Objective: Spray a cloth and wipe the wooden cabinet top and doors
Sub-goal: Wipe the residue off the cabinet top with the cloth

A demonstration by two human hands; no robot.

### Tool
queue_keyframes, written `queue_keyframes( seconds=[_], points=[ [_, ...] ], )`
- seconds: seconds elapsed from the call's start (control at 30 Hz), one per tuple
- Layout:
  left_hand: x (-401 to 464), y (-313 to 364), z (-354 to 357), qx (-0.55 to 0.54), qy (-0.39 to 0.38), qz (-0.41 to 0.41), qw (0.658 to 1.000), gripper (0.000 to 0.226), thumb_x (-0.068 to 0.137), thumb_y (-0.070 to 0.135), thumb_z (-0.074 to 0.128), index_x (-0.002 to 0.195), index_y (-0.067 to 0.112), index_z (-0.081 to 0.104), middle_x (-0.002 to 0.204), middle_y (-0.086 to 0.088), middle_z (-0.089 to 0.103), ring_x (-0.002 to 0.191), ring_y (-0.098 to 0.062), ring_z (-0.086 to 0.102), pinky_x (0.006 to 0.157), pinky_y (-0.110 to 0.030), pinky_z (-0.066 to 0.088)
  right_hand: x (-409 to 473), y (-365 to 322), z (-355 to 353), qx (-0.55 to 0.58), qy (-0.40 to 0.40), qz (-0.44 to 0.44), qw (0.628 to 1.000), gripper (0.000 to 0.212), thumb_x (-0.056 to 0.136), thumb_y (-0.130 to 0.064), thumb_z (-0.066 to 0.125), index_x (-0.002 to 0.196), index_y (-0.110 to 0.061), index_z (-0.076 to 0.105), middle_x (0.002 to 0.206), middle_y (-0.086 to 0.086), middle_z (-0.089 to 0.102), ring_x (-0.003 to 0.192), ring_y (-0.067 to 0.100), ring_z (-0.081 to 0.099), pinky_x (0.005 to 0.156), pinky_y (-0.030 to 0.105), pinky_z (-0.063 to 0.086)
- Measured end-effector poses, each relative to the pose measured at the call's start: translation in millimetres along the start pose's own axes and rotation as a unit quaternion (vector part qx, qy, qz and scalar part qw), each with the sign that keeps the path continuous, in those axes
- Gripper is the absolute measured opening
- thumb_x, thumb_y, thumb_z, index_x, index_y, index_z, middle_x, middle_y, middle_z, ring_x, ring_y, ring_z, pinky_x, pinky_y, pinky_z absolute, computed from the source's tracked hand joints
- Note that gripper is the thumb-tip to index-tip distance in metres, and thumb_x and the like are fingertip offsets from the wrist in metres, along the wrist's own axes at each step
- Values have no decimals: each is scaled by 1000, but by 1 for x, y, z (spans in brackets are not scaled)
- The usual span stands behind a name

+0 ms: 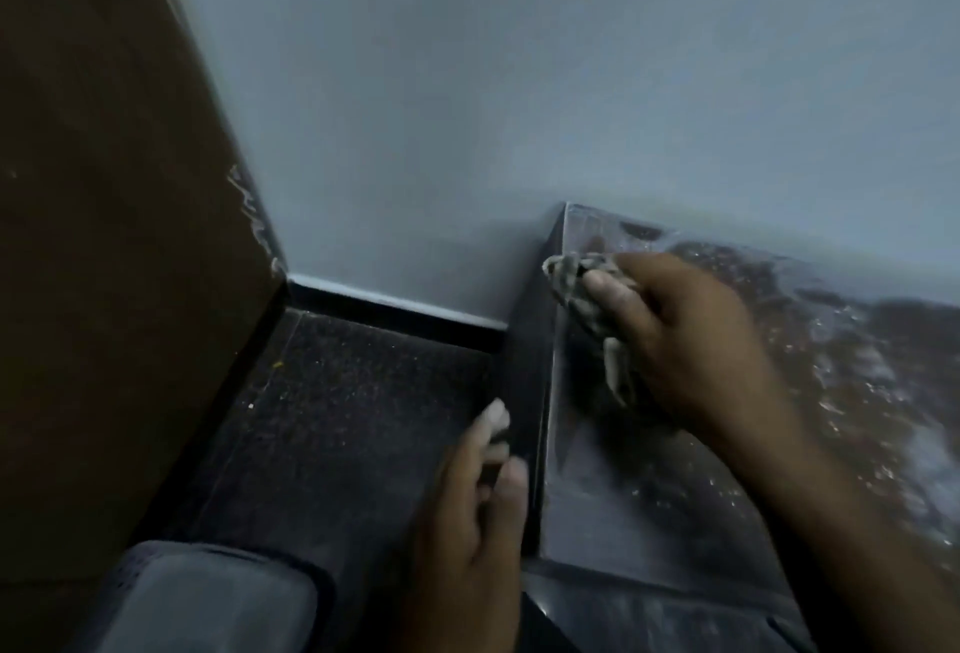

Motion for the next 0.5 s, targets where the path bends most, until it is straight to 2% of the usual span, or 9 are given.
queue_keyframes(
  seconds=[0.03,0.1,0.17,0.23,0.3,0.4,0.5],
  points=[
    [5,18,38,4,-15,-17,1000,32,95,40,52,126,45,58,123,31,60,114,16,52,95,-13,38,5,2,5,-28,7,3,1000,21,99,-33,57,84,-20,64,76,-7,54,71,14,52,60,20,37],
    [15,27,60,22,-71,-43,996,33,100,35,46,130,41,56,130,30,55,119,17,46,98,-10,34,15,8,18,-78,-9,17,997,17,100,-33,56,101,-23,70,89,-5,50,80,19,53,67,31,42],
    [24,28,65,46,-70,-43,996,34,101,30,44,133,34,55,135,24,52,123,12,45,100,-8,31,16,9,28,-117,-24,18,993,19,100,-35,55,107,-25,70,92,-6,43,81,19,51,67,31,41],
    [36,37,64,84,-46,-21,995,35,101,22,45,134,28,55,138,16,52,125,6,46,101,-7,29,18,2,23,-129,-23,14,991,20,100,-39,54,103,-24,68,91,-7,40,83,19,51,65,29,38],
    [52,43,76,104,-57,-11,993,37,100,17,45,136,20,54,141,8,52,127,-2,46,103,-11,30,20,5,22,-147,-16,23,989,25,100,-44,50,108,-26,67,96,-5,47,92,20,55,64,31,44],
    [89,38,87,59,-46,-40,996,37,100,14,44,136,14,55,140,1,56,126,-7,50,107,-20,35,27,13,14,-150,6,63,987,28,100,-43,51,118,-30,66,103,-2,52,97,21,58,64,33,49],
    [113,33,98,18,-46,-62,997,35,99,13,45,131,13,59,133,-1,62,121,-9,56,109,-31,41,33,17,8,-161,33,57,985,25,100,-40,53,114,-26,68,103,0,53,97,22,57,64,35,51]
  ],
)
Point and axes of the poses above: each hand's wrist, its own x-axis towards the middle knuckle, its own z-axis out of the palm, y = z × x, the point moved 6 cm from there along x, towards the middle knuckle
